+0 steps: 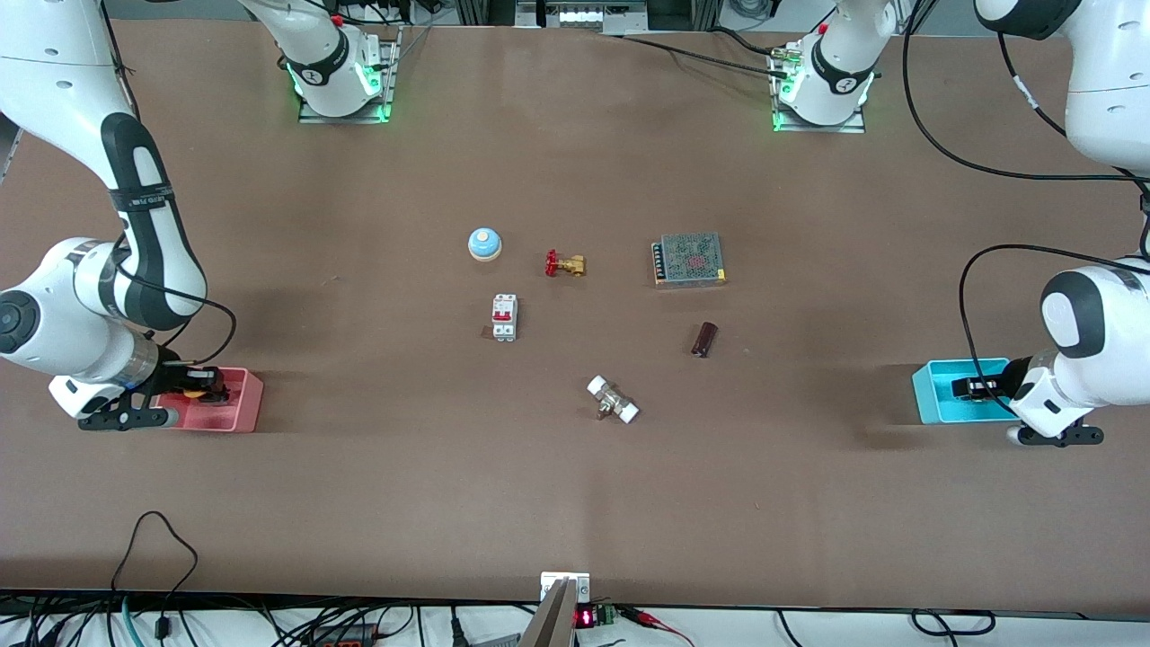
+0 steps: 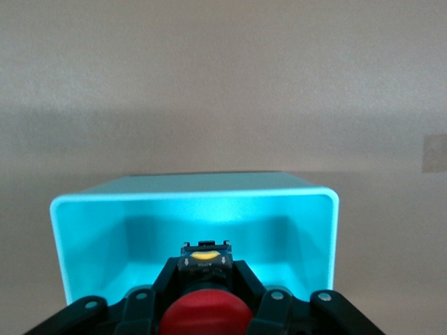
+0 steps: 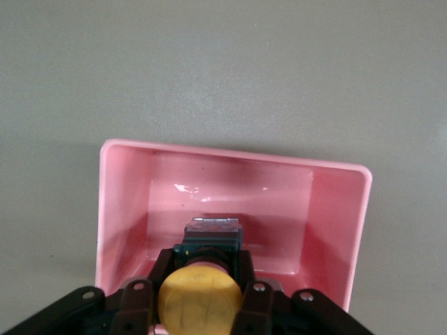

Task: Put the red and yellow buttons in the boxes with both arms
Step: 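Carry the yellow button into the pink box while the left gripper carries red to cyan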

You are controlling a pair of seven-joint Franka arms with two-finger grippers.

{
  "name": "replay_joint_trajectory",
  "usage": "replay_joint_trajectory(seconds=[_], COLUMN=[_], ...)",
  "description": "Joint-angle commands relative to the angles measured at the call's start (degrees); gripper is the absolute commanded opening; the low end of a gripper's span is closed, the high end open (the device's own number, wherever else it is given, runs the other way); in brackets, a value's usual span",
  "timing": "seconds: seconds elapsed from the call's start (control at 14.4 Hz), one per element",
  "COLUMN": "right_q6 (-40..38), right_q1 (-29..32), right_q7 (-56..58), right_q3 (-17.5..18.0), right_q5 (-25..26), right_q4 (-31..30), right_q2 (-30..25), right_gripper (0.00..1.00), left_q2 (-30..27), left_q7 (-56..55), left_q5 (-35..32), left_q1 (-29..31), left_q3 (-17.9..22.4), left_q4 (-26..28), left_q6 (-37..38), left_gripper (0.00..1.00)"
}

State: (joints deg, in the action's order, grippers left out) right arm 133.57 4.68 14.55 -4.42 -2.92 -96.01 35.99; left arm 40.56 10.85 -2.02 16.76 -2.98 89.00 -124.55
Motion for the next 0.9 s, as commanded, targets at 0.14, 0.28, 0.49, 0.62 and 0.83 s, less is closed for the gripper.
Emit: replay_joint_trajectory(seconds=[0.14,0.28,0.49,0.62,0.83], right_q6=[0.11,0.11,0.11,0.11,0.02], right_q1=[0.07,0.07,0.07,0.16,0.33], right_q7=[1.62,1.62,1.62,1.62,1.88], right_q3=[0.29,0.29,0.29,0.29,0.29], right_q5=[-1.39,-1.39,-1.39,-1.39,-1.39], right_q4=[0.82,0.74,0.74,0.74,0.65], right_q2=[1.01,1.1,1.1,1.1,1.1], right_gripper=[0.28,0.29,0.35,0.5,0.67], left_q2=[-0.39,-0.39,-0.39,-0.39,-0.74], left_q7=[2.78,2.78,2.87,2.87,2.87], left_q5=[1.23,1.32,1.23,1.23,1.23], left_q1=[1.26,1.26,1.26,1.26,1.26], left_q3=[-0.8,-0.88,-0.8,-0.8,-0.8], left_q4=[3.64,4.77,7.15,7.24,7.07], left_q6=[-4.39,-5.96,-10.09,-10.19,-9.75], left_gripper=[0.22,0.24,0.25,0.46,0.85])
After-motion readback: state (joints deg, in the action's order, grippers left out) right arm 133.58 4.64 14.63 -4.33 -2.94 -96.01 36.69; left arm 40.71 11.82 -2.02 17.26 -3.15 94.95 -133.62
